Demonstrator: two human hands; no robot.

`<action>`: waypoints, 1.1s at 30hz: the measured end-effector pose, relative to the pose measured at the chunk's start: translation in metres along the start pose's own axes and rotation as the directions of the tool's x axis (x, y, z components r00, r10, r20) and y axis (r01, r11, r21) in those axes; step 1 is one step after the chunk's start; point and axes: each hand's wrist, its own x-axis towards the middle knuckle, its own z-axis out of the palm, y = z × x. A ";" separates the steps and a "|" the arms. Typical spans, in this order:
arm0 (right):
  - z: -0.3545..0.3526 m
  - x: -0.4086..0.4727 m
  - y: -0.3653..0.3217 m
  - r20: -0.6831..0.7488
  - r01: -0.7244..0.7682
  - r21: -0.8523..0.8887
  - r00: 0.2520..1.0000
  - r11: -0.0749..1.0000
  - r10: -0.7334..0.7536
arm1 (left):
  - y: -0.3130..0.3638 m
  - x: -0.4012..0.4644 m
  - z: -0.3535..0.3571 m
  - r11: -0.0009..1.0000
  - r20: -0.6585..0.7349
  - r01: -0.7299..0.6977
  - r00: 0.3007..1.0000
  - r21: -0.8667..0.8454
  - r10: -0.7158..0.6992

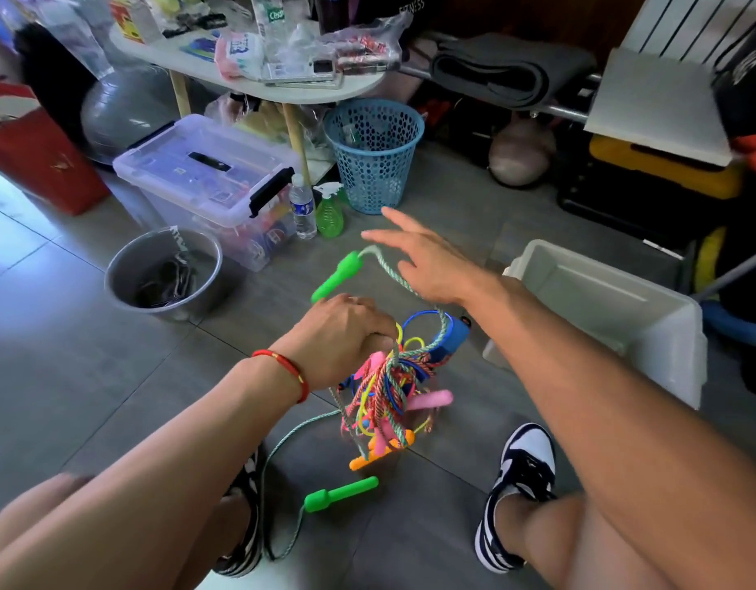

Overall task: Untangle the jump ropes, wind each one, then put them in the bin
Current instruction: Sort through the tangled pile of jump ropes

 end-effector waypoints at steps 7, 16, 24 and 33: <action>-0.004 -0.033 -0.011 0.213 -0.191 -0.266 0.944 0.945 0.251 | 0.006 0.014 0.007 0.963 -0.156 0.269 0.952 0.019 -0.263; 0.048 -0.067 -0.023 0.061 -0.098 -0.118 0.993 0.988 0.106 | 0.011 0.012 -0.019 0.860 -0.086 0.400 0.891 -0.318 -0.446; 0.036 -0.047 -0.018 -0.324 -0.078 -0.047 0.944 0.996 0.059 | -0.013 -0.016 -0.046 0.771 0.172 0.488 0.871 -0.408 -0.461; 0.006 -0.049 0.022 -0.193 -0.204 -0.279 0.969 0.938 0.153 | -0.042 -0.052 -0.061 0.794 0.253 0.607 0.762 0.041 -0.596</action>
